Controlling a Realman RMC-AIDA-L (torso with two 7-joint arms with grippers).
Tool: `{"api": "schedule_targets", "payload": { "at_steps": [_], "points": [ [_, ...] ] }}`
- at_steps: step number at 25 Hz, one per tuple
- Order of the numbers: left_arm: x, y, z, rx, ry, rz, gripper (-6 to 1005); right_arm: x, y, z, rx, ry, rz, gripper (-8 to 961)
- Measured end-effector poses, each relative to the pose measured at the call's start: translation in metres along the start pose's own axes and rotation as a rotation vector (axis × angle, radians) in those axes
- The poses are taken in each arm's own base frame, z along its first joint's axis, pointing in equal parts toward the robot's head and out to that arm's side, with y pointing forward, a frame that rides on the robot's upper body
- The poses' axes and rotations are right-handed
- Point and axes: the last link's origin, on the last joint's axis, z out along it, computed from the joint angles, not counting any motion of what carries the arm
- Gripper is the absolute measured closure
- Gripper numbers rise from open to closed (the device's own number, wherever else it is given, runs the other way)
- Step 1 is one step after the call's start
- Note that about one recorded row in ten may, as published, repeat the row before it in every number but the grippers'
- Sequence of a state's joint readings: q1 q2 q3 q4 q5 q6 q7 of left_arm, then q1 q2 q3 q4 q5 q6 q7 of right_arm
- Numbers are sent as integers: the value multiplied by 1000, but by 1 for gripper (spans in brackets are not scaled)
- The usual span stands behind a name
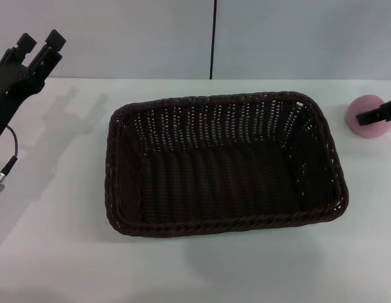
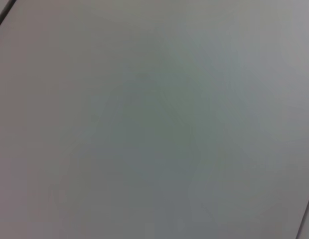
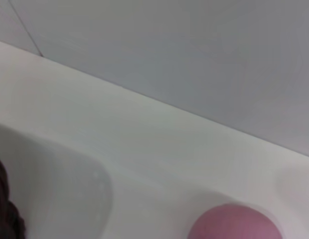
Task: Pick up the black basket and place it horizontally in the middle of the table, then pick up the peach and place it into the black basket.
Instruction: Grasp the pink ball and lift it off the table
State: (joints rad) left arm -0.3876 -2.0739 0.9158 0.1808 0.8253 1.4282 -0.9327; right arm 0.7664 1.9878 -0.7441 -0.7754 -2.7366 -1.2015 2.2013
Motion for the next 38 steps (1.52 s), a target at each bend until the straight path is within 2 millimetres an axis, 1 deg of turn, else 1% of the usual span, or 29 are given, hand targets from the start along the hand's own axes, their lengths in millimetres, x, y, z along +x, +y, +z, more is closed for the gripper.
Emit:
{"api": "schedule_targets", "payload": {
  "at_steps": [5,12,22,29,34,35,36,37,38],
  "points": [
    [0,1,3,-6,0,-2,188,0,1,1,3,-2,-2,353],
    [-1,2,6,-8,-3,-6,188,0,0,2,19,-16,-6,561],
    [-1,2,7,-6,-3,-6,188,-2,0,2,18,-23,-6,660],
    [-1,2,7,-7,-2,-9,188,-5,2,0,21,-40,-2,706],
    [-2,2,6,-5,-4,-14,188,-8,1,-7,22,-112,41,738],
    [-2,2,6,-5,-4,-15,188,-11,0,-12,7,-166,70,744],
    [-2,2,6,-5,-4,-15,188,-11,0,-12,7,-166,70,751],
    [-2,2,6,-5,-4,-15,188,-14,0,-21,-16,-244,105,757],
    [-2,2,5,-4,-4,-15,188,-14,0,-21,-16,-244,105,764]
  ]
}}
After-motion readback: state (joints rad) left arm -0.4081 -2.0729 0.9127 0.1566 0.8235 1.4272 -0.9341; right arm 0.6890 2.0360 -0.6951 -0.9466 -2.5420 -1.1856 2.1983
